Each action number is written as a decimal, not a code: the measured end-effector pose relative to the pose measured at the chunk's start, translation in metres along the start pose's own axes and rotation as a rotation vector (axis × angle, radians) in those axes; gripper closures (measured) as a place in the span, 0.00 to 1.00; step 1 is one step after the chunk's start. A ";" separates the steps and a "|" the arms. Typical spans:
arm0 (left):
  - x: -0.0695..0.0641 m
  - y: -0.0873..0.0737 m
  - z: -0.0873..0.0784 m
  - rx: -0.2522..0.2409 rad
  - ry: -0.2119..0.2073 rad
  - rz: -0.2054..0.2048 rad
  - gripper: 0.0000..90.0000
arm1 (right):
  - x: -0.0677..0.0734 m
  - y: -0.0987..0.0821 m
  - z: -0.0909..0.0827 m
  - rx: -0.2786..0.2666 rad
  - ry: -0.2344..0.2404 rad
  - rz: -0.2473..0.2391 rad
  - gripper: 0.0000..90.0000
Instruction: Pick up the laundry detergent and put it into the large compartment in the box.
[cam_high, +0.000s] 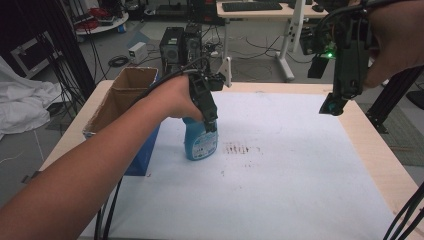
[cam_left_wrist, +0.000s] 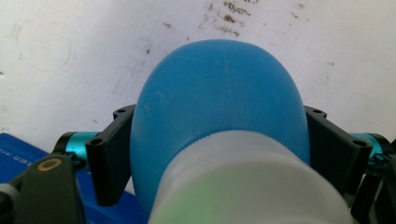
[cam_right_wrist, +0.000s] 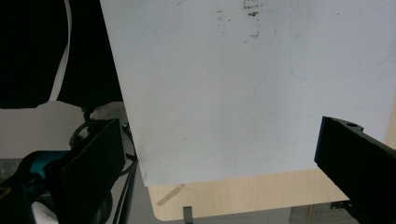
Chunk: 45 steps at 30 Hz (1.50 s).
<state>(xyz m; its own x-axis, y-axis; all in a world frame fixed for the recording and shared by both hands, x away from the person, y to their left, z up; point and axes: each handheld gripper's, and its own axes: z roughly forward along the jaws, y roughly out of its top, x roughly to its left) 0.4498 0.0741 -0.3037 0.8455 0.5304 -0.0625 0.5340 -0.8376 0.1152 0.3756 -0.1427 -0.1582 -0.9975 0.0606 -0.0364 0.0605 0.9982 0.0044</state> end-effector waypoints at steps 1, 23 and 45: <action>0.000 0.000 0.000 -0.001 0.002 0.000 0.25 | 0.000 0.000 0.000 0.003 0.000 0.003 0.01; 0.000 0.002 0.001 0.000 0.008 0.008 0.41 | -0.003 -0.002 0.004 0.005 0.010 0.007 0.01; -0.006 -0.002 -0.009 0.002 0.032 0.055 0.44 | -0.004 -0.003 0.006 0.002 0.018 0.014 0.01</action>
<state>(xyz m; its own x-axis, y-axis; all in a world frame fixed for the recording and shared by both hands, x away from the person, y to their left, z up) 0.4438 0.0735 -0.2950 0.8727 0.4876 -0.0246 0.4869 -0.8658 0.1154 0.3794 -0.1454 -0.1639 -0.9970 0.0748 -0.0180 0.0747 0.9972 0.0030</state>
